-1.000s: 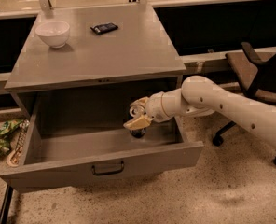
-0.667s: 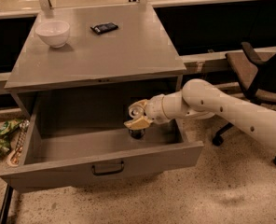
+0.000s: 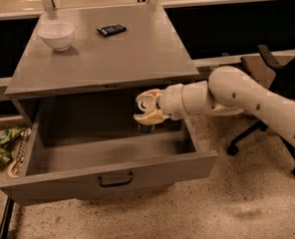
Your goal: Pick pepsi can from top drawer and place on counter
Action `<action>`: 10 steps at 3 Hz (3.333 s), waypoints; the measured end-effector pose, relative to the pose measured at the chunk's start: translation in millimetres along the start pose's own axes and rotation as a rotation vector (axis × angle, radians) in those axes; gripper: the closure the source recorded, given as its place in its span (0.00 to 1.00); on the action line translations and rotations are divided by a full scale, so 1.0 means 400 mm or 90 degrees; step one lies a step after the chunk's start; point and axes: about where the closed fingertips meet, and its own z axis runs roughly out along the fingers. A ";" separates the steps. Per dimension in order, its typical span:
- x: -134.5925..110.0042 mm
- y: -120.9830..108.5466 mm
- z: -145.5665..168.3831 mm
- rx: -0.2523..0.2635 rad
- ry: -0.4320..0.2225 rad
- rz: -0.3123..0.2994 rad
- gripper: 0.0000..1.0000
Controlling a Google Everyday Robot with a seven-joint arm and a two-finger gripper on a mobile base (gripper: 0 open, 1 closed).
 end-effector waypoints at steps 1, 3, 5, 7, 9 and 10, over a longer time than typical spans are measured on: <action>-0.146 -0.016 -0.061 -0.011 -0.034 -0.044 1.00; -0.230 -0.043 -0.105 -0.009 -0.057 -0.082 1.00; -0.443 -0.172 -0.261 -0.002 -0.057 -0.172 1.00; -0.344 -0.342 -0.073 -0.130 -0.024 -0.085 1.00; -0.400 -0.542 -0.107 0.002 -0.040 -0.060 1.00; -0.387 -0.599 -0.108 0.045 -0.021 -0.033 1.00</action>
Offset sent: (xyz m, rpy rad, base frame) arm -0.0064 0.0055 0.0527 0.0272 -0.0502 0.0487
